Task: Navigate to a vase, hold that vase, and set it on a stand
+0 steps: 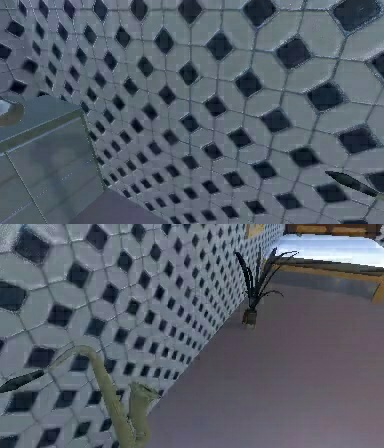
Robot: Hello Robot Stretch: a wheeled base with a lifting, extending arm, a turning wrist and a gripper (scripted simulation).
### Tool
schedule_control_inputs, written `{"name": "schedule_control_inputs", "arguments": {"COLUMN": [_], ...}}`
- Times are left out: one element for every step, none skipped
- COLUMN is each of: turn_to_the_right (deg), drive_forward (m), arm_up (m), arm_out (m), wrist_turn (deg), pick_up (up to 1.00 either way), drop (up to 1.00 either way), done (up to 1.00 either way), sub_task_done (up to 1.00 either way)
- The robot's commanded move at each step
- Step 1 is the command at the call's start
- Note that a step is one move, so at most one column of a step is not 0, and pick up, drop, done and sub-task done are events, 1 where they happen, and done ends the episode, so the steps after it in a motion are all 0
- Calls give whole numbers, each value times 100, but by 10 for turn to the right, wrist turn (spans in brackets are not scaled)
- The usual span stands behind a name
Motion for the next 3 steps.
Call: {"name": "schedule_control_inputs", "arguments": {"turn_to_the_right": [-450, -90, 0], "drive_forward": [0, 0, 65], "arm_up": [0, 0, 0], "arm_out": [0, 0, 0], "wrist_turn": [0, 0, 0], "pick_up": [0, 0, 0], "drop": [0, 0, 0], "done": [0, 0, 0], "sub_task_done": [0, 0, 0]}}
